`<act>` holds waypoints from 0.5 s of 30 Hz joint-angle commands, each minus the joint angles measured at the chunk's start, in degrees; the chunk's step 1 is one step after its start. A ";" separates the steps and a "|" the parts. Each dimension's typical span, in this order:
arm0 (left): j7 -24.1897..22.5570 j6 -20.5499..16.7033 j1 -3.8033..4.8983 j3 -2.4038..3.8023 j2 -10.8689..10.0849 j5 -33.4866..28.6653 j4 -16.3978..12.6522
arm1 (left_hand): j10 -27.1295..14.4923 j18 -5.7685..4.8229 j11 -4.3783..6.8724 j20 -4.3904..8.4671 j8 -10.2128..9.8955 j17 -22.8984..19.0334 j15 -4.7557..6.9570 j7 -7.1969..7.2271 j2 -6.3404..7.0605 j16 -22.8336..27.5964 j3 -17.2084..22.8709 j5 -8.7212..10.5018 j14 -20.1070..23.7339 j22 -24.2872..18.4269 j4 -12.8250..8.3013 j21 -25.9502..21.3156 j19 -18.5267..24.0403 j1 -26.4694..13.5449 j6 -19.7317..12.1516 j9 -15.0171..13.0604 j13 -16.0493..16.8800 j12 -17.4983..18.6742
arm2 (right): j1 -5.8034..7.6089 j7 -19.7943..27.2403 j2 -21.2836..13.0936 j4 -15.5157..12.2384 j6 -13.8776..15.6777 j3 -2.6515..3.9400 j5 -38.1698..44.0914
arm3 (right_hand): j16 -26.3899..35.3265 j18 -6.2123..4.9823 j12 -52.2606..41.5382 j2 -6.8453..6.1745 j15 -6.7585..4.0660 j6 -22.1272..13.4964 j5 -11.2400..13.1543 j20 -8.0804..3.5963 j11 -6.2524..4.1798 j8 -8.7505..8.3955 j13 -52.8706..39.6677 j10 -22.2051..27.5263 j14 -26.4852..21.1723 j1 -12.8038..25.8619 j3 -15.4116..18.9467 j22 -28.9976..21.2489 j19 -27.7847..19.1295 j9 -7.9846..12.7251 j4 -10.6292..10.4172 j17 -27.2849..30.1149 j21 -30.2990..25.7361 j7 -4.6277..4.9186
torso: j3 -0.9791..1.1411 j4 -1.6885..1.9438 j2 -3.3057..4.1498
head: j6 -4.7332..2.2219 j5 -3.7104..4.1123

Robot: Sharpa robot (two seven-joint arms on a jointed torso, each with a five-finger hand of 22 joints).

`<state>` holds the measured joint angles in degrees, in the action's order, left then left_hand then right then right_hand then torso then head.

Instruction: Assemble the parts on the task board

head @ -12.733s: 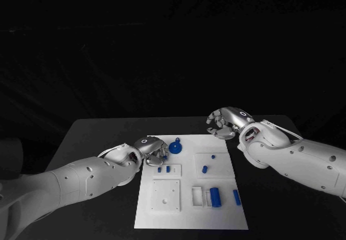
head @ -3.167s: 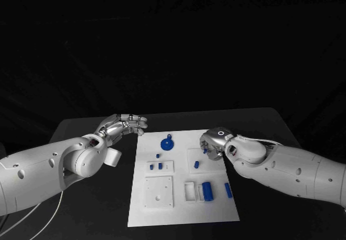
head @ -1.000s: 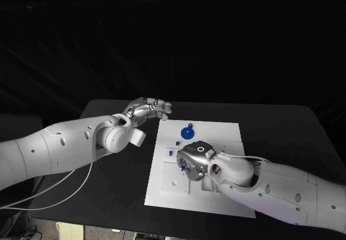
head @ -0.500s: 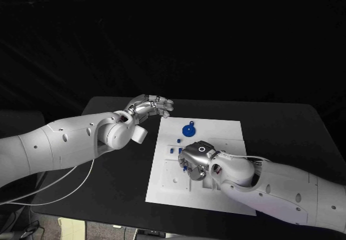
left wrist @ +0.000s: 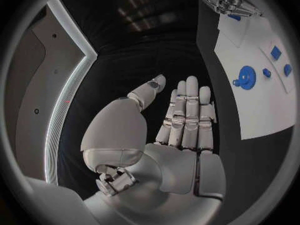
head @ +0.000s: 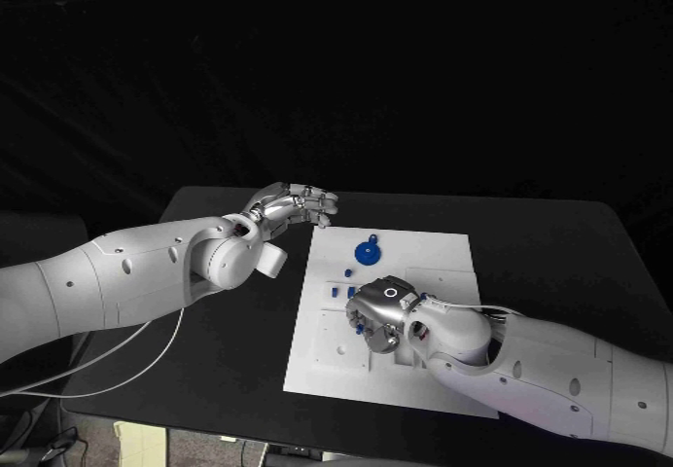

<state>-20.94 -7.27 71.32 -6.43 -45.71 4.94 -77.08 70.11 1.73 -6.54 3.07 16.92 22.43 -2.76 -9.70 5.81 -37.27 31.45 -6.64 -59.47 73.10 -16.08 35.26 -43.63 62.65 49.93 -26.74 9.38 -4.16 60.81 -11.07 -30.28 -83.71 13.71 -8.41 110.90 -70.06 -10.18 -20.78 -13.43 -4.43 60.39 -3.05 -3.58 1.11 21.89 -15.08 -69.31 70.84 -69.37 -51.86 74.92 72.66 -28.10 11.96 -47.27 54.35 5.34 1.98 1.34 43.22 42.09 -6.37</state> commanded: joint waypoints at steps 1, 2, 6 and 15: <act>-0.33 0.83 0.09 0.05 0.09 -0.52 -0.06 | -0.28 0.80 -0.05 -0.17 0.19 0.06 0.00 0.00 0.27 0.40 -0.23 -0.35 -0.47 0.09 0.09 -0.35 -0.39 -0.46 -0.54 0.06 -0.08 0.11 | -0.14 0.25 0.12 0.10 -0.89 -0.04 1.19 | 0.16 -4.82 0.14 0.06 -0.22 0.39 -0.02 -0.23 0.55 0.31 -0.10 -2.21 -0.15 0.34 -0.09 0.97 -0.04 0.00 0.31 0.09 0.22 0.11 | 0.03 -0.01 0.01 | 0.02 -0.05; -0.33 0.82 0.09 0.05 0.10 -0.53 -0.06 | -0.28 0.80 -0.05 -0.17 0.19 0.07 0.00 0.00 0.27 0.41 -0.23 -0.35 -0.47 0.09 0.10 -0.35 -0.39 -0.46 -0.54 0.06 -0.08 0.11 | -0.14 0.23 0.13 0.11 -0.93 -0.05 1.24 | 0.16 -4.82 0.14 0.06 -0.22 0.39 -0.02 -0.23 0.55 0.31 -0.11 -2.21 -0.14 0.35 -0.09 0.97 -0.04 0.00 0.32 0.09 0.22 0.11 | 0.03 -0.01 0.01 | 0.02 -0.05; -0.32 0.89 0.09 0.05 0.08 -0.53 -0.08 | -0.29 0.80 -0.05 -0.17 0.19 0.08 0.00 0.00 0.26 0.42 -0.23 -0.35 -0.47 0.09 0.10 -0.36 -0.39 -0.47 -0.55 0.07 -0.08 0.11 | -0.14 -0.11 0.13 0.16 -0.71 -0.07 1.92 | 0.16 -4.82 0.15 0.07 -0.22 0.39 -0.02 -0.24 0.55 0.31 -0.12 -2.21 -0.14 0.36 -0.09 0.96 -0.04 -0.01 0.34 0.10 0.22 0.11 | 0.00 -0.02 0.00 | 0.08 -0.06; -0.24 0.96 0.09 0.05 0.05 -0.53 -0.05 | -0.29 0.79 -0.06 -0.17 0.19 0.14 0.00 -0.01 0.26 0.48 -0.24 -0.34 -0.48 0.10 0.12 -0.38 -0.39 -0.50 -0.57 0.07 -0.09 0.11 | -0.15 -0.63 -0.02 0.06 -0.38 -0.07 2.68 | 0.17 -4.82 0.17 0.06 -0.23 0.41 -0.02 -0.25 0.55 0.30 -0.16 -2.22 -0.12 0.37 -0.10 0.96 -0.04 -0.03 0.42 0.10 0.22 0.10 | 0.00 -0.01 -0.02 | 0.12 -0.04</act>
<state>-20.89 -7.22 71.33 -6.43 -45.74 4.80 -77.06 70.11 1.73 -6.54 3.07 16.92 22.48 -2.76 -9.70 5.81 -37.05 31.45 -6.64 -59.47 73.14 -16.08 35.26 -43.63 62.64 49.93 -26.75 9.38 -4.16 60.71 -11.35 -30.29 -83.55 13.72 -8.47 112.19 -70.06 -10.18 -20.77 -13.44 -4.51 60.51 -3.05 -3.57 1.11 22.07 -15.16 -69.32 70.92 -69.37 -51.94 74.92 72.67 -28.09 12.19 -47.22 54.35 5.46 1.98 1.32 43.21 42.18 -6.44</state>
